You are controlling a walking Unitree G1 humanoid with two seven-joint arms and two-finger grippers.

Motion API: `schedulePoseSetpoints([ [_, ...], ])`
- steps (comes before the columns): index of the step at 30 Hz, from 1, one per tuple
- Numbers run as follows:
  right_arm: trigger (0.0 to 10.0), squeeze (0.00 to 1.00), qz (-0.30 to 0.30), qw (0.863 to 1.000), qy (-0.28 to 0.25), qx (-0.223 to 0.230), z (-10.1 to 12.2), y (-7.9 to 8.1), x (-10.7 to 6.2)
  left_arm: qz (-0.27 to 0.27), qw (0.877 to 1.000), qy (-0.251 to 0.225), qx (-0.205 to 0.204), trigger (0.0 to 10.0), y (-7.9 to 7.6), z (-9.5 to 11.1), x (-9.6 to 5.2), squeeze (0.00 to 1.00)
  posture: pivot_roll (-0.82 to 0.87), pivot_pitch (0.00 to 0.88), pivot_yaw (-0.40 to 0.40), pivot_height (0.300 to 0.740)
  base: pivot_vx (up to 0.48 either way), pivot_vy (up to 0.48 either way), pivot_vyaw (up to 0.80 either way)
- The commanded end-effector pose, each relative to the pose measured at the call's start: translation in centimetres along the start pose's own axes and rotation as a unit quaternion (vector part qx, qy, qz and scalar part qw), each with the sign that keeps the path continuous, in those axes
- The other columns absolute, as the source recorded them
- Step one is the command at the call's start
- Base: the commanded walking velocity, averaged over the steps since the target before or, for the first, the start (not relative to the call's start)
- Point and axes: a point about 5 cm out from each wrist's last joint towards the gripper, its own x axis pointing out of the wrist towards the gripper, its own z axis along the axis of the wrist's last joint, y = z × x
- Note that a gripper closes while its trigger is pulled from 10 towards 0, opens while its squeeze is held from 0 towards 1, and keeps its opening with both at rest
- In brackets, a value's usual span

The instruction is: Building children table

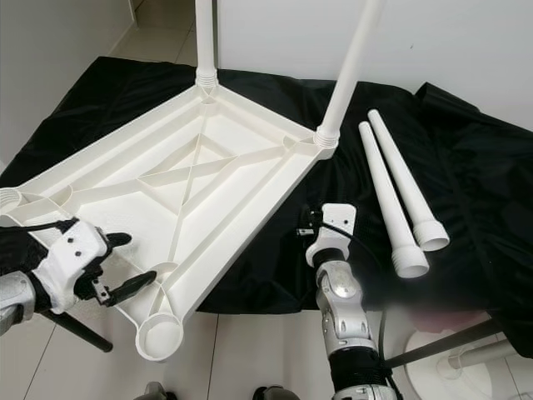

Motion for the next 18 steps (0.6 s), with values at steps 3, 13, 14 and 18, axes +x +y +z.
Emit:
schedulePoseSetpoints([
  [3,10.0,0.0,-0.005,1.0,0.006,0.0,-0.3,-0.4,-0.1,-0.233,0.972,0.019,-0.007,10.0,-2.1,-0.6,-0.7,0.0,0.08,0.129,-0.071,0.74,0.0,0.0,0.0],
  [13,10.0,0.0,-0.01,1.0,0.009,0.0,-0.5,-0.6,-0.3,-0.245,0.967,-0.027,-0.057,10.0,-1.2,0.8,-1.9,0.0,0.08,0.143,-0.062,0.74,0.0,0.0,0.0],
  [14,10.0,0.0,-0.01,1.0,0.009,0.0,-0.5,-0.6,-0.3,-0.247,0.966,-0.039,-0.065,10.0,-1.1,1.2,-2.0,0.0,0.08,0.143,-0.062,0.74,0.0,0.0,0.0],
  [18,10.0,0.0,-0.011,1.0,0.01,0.002,-0.6,-0.5,-0.4,-0.254,0.964,-0.047,-0.057,10.0,-1.3,1.6,-2.4,0.0,0.08,0.147,-0.06,0.74,0.0,0.0,0.0],
])
